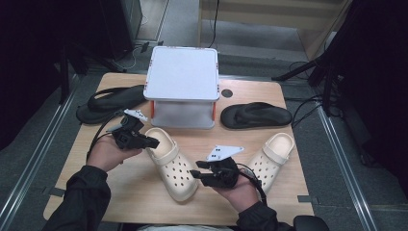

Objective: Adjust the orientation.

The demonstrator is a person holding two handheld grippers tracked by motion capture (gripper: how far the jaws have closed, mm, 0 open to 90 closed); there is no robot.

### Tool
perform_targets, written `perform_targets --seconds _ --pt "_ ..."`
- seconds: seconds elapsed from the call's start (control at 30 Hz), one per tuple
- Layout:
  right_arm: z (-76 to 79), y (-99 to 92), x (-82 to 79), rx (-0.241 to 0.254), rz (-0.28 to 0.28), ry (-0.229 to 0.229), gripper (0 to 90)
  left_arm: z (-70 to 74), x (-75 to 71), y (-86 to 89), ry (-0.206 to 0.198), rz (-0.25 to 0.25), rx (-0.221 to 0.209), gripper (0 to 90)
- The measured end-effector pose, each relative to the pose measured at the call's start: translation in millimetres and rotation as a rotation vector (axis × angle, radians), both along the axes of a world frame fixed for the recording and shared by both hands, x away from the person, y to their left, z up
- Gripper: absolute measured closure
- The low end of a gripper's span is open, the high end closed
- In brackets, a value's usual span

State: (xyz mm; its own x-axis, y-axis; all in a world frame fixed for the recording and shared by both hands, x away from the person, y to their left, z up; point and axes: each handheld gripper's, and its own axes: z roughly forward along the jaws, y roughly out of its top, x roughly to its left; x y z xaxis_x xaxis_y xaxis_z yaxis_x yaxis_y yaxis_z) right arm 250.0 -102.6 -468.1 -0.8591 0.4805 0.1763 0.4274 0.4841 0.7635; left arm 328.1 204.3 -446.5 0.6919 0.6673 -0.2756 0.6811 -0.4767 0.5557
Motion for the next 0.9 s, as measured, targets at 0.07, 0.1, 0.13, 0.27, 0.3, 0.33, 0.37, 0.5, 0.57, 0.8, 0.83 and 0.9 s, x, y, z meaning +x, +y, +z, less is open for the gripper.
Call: perform_targets --seconds 0.07,0.1,0.13,0.27,0.3,0.33,0.37,0.5,0.57,0.8,0.83,0.9 --pt "-4.9 10.2 -8.7 0.008 0.030 0.037 80.5 -8.6 8.7 4.6 0.024 -0.011 0.003 90.0" --pt "-6.6 14.1 -12.3 0.006 0.042 0.037 83.3 -10.9 11.5 5.5 0.034 -0.015 0.005 90.0" --pt "-6.6 14.1 -12.3 0.006 0.042 0.037 83.3 -10.9 11.5 5.5 0.034 -0.015 0.005 90.0" --pt "-10.1 29.3 -27.4 0.023 0.074 0.046 90.0 -21.3 21.3 4.9 0.001 -0.036 0.035 90.0" --pt "-10.9 31.8 -29.8 0.024 0.082 0.053 90.0 -23.9 23.2 4.9 -0.005 -0.043 0.044 90.0" --pt "-12.3 34.5 -32.3 0.023 0.086 0.057 90.0 -23.9 23.2 4.9 -0.005 -0.043 0.044 90.0" --pt "-14.2 37.3 -34.6 0.021 0.097 0.060 90.0 -29.1 27.0 4.4 0.001 -0.057 0.053 90.0" --pt "-23.8 51.5 -45.4 0.004 0.130 0.073 90.0 -35.3 29.6 2.6 0.002 -0.079 0.067 90.0" --pt "-28.7 58.3 -50.3 -0.009 0.141 0.083 90.0 -38.8 30.0 1.6 0.004 -0.080 0.089 90.0" --pt "-40.9 62.8 -48.3 -0.076 0.124 0.091 90.0 -42.9 30.7 1.3 0.016 -0.089 0.090 90.0" --pt "-41.5 60.4 -46.1 -0.063 0.122 0.105 90.0 -42.9 30.7 1.3 0.016 -0.089 0.090 90.0" --pt "-41.6 56.3 -42.7 -0.058 0.117 0.110 90.0 -45.1 28.8 1.7 0.023 -0.089 0.088 90.0"
